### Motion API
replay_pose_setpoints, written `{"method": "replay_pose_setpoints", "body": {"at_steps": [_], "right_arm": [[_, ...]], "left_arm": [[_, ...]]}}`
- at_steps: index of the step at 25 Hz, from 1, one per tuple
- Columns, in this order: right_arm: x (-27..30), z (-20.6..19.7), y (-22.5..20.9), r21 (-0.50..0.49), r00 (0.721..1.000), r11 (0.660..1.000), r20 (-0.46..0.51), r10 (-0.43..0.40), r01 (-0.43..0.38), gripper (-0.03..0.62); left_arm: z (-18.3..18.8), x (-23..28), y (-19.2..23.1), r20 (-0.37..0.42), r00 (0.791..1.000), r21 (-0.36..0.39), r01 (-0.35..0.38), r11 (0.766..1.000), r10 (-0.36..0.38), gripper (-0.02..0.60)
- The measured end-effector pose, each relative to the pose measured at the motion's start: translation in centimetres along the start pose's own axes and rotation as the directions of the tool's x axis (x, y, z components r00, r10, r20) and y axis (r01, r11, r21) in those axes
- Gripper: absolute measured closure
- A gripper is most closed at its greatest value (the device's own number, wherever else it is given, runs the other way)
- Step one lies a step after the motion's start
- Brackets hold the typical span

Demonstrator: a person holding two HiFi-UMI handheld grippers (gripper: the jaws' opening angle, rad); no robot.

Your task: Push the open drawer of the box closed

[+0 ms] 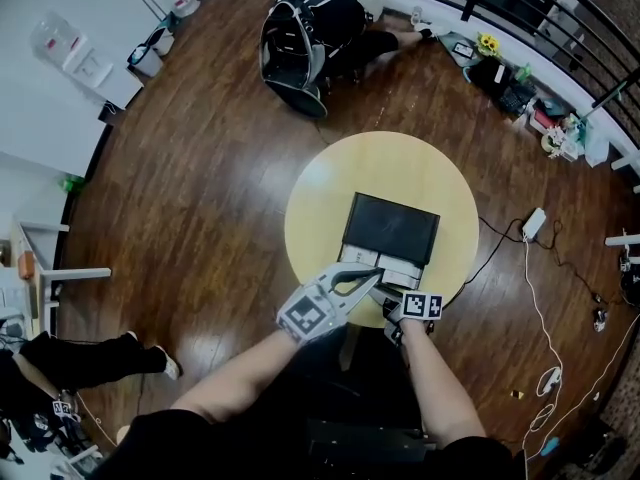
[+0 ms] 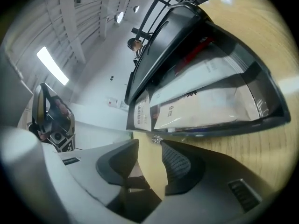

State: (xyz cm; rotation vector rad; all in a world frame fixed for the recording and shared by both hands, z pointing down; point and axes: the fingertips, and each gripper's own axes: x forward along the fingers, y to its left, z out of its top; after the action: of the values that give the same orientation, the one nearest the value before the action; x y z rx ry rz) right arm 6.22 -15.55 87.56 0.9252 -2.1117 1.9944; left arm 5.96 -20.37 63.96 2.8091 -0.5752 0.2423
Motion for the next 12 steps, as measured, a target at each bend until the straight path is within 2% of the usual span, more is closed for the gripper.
{"method": "replay_pose_setpoints", "body": {"at_steps": [12], "right_arm": [[0.9, 1.7, -3.0, 0.035, 0.999, 0.999, 0.006, -0.033, 0.032, 0.435]], "left_arm": [[0.1, 1.5, 0.7, -0.021, 1.000, -0.001, -0.003, 1.000, 0.003, 0.552]]}}
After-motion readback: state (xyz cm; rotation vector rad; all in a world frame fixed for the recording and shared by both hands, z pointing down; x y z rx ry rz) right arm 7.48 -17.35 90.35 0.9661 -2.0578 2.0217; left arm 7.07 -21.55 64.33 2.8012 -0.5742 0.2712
